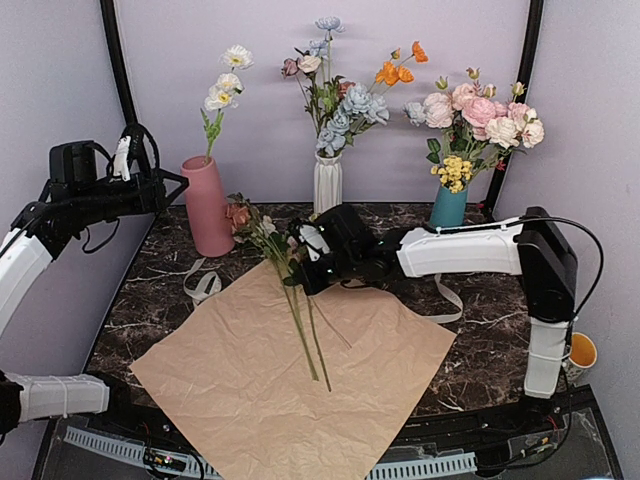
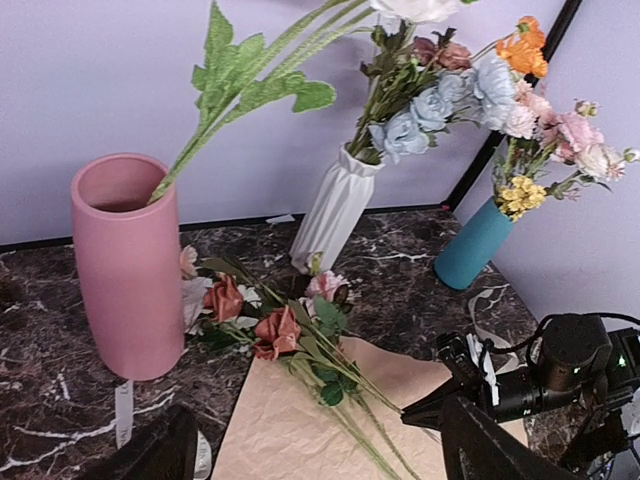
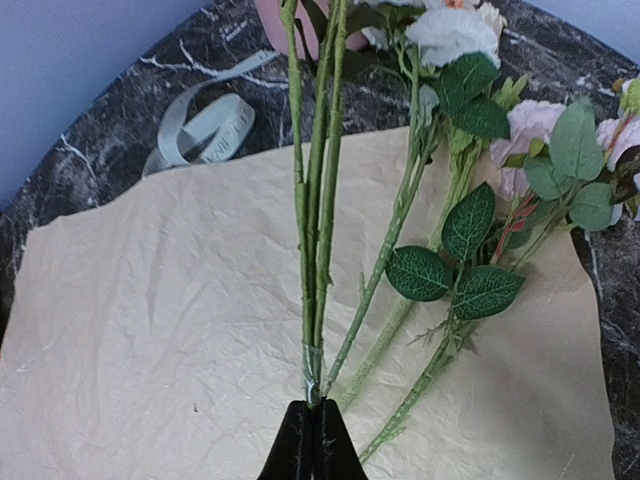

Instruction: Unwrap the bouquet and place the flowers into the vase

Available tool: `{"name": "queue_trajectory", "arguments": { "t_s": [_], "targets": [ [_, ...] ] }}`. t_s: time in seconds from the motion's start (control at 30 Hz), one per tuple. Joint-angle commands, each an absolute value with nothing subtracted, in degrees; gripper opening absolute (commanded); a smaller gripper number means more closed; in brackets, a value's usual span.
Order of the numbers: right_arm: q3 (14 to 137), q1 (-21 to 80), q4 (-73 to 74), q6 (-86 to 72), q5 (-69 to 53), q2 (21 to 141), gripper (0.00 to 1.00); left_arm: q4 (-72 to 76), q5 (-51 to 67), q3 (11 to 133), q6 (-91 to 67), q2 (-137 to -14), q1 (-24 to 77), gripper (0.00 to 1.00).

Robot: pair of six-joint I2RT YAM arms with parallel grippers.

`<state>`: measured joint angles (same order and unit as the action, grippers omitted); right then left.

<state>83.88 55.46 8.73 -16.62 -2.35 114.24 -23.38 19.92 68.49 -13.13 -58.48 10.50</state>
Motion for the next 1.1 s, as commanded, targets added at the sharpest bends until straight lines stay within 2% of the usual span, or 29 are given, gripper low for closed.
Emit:
{"name": "queue_trajectory", "arguments": {
  "t_s": [0.0, 0.33, 0.5, 0.73, 0.87, 1.07],
  "targets": [
    [78.9, 55.3, 1.8, -20.1, -4.9, 106.4, 0.00, -14.1, 30.3, 61.8, -15.6, -54.0, 10.3, 0.86],
    [61.2, 57.5, -26.2, -31.4, -15.8, 93.3, 0.00, 5.9, 47.8, 44.9, -29.1, -48.7, 11.7, 0.88],
    [57.8, 61.0, -36.2, -32.3, -15.5, 92.1, 0.00, 14.8, 43.3, 40.8, -32.9, -49.9, 18.9, 0.87],
    [59.3, 64.9, -39.6, -32.4, -16.1, 93.4, 0.00, 29.0, 40.9, 36.4, -38.4, -52.8, 24.2, 0.77],
    [60.5, 65.8, -39.4, -32.4, -16.6, 94.6, 0.00, 30.6, 41.6, 36.5, -38.8, -53.7, 25.3, 0.72],
    [61.5, 66.6, -39.5, -32.6, -17.3, 95.9, 0.00, 33.6, 42.5, 36.0, -39.1, -53.9, 26.7, 0.68]
  ]
}}
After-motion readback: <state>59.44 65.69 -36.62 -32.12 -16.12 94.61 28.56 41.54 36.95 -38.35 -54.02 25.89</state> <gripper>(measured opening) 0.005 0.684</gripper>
